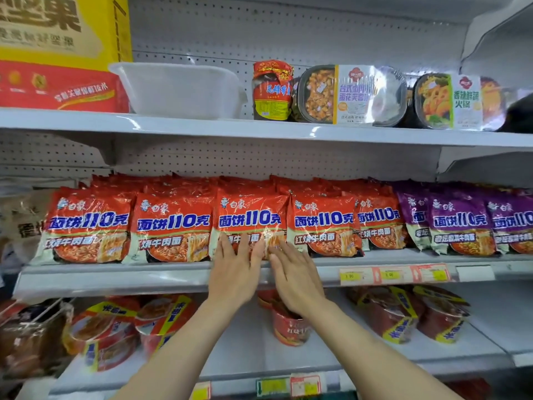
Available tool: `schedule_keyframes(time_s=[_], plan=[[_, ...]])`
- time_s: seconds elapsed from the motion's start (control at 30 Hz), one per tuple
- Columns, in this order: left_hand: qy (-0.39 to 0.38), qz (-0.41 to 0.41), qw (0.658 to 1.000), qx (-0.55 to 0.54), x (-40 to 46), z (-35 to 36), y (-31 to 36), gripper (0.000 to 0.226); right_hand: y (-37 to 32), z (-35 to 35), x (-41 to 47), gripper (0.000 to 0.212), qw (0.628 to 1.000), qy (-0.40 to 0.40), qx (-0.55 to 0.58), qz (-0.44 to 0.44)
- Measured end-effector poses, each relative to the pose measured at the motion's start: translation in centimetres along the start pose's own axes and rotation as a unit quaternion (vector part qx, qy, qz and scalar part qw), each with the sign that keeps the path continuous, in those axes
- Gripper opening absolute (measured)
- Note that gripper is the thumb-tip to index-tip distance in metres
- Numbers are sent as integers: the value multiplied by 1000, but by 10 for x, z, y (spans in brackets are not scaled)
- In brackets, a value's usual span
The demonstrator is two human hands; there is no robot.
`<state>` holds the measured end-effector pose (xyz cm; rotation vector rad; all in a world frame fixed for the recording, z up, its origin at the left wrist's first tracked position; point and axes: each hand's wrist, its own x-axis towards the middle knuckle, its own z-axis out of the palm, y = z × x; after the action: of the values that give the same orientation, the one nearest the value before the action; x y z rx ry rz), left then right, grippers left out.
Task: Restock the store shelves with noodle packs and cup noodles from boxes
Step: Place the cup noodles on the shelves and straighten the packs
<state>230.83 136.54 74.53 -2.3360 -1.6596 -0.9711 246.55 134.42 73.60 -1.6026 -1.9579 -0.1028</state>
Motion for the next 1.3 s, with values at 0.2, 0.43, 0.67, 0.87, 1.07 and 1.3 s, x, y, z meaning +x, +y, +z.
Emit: schedule_keyframes(time_s=[0.2,0.43,0.67,0.87,1.07,1.3], plan=[[51,-77,996,8,-7,10,2,103,11,-16,1,53,998,57,37,4],[142,-42,977,-154,25,-7,43,63,60,-63,23,54,974,140,121,130],[168,-79,963,-193,90,-3,68,25,106,-95,49,51,963,179,131,151],[191,-162,934,-254,129,3,85,20,122,-121,80,44,932,202,253,164],[214,-203,936,-190,144,9,96,22,143,-127,102,46,916,186,286,213],[242,-194,940,-139,148,16,97,20,160,-126,121,28,912,191,272,241]])
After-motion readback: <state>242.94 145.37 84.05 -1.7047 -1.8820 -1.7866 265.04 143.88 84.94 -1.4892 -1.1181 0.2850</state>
